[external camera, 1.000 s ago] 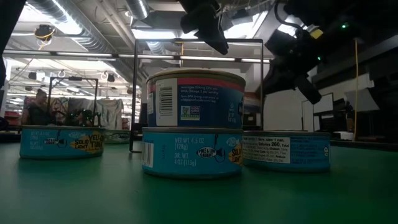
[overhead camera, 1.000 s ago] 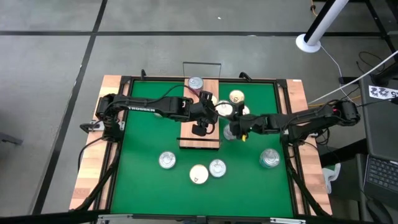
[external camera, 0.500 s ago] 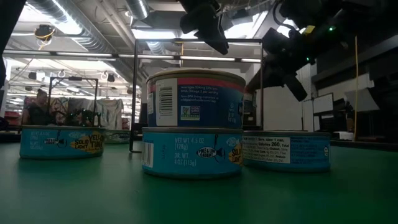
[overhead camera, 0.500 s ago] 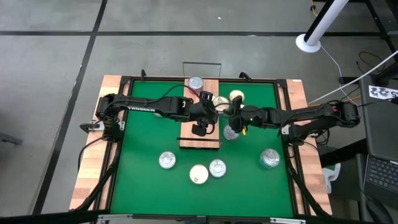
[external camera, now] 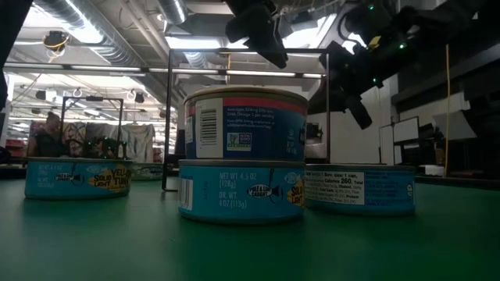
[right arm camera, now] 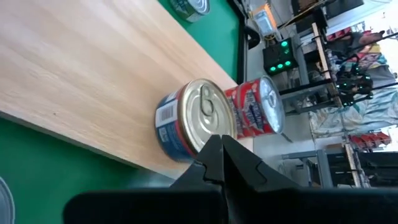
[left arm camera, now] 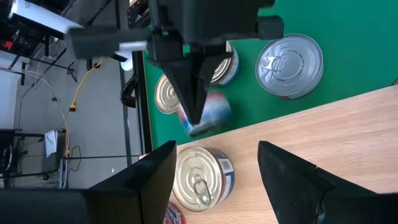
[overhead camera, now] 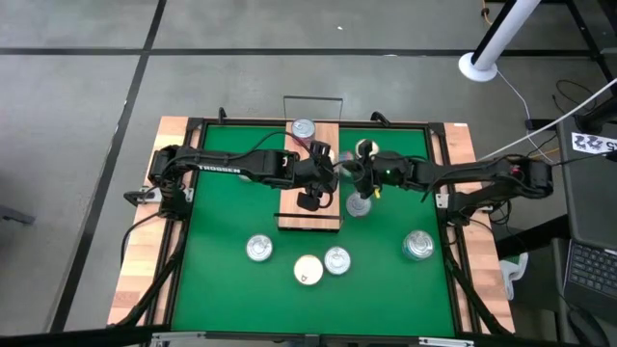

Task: Stack canned seafood by type on shelf
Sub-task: Stack the dark blue tuna can on top of the dark blue tuna can on the shelf

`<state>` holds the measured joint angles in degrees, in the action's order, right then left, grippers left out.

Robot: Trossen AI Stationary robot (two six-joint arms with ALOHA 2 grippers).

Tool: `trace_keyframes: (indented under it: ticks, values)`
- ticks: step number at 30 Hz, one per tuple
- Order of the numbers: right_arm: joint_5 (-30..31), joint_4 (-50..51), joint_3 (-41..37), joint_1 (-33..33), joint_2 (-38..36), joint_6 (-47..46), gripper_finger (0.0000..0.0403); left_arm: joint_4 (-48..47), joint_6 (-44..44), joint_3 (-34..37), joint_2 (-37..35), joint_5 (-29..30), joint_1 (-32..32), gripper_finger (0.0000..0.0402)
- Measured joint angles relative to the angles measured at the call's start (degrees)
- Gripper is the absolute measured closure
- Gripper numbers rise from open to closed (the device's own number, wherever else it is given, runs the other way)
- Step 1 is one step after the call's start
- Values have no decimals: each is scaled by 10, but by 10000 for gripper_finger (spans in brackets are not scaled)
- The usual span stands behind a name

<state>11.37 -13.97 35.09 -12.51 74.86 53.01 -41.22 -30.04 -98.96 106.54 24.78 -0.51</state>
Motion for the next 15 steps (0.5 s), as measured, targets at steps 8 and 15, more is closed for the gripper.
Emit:
trace_keyframes:
  ticks: [8,15]
  values:
    - [17,14,33,1,10,0,403,-1,0,0,0,0,-9,178]
    - [102,51,84,1,-4,-48,403,-1,16,0,0,-1,-14,178]
